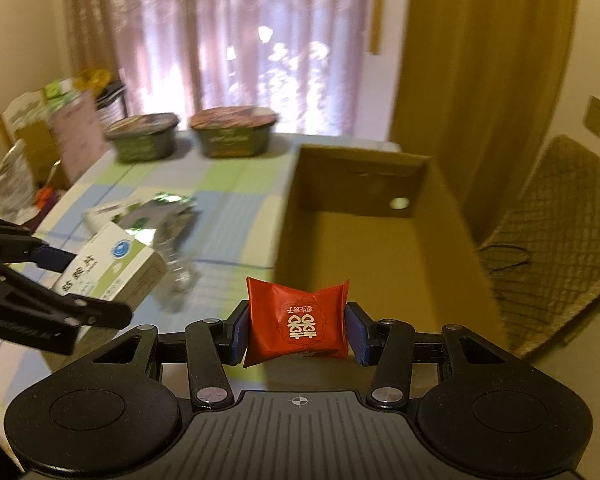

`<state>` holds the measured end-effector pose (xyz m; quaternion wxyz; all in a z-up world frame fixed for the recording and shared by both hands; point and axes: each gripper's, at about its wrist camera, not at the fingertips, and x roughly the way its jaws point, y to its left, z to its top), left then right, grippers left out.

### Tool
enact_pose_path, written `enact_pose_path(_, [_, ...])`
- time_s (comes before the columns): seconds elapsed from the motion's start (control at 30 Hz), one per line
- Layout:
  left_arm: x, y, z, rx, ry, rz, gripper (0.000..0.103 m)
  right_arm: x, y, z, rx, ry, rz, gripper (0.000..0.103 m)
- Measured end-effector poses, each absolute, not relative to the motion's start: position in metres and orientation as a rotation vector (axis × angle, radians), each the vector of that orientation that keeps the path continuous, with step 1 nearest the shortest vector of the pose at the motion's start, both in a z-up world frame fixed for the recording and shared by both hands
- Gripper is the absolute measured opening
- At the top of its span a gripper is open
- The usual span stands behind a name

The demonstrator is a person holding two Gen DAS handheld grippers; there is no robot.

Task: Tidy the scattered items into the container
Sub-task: 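Carry the candy packet and medicine box over the cardboard box with both tools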

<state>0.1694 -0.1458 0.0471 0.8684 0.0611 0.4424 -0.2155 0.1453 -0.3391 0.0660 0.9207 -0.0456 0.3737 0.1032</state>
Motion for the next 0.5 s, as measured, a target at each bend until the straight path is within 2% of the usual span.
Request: enact_pose_path(0.5, [0.229, -0.26, 0.058, 0.105, 0.901, -0.562, 0.067, 0.183, -0.432, 0.055, -0.073, 0.774, 0.119, 0.052])
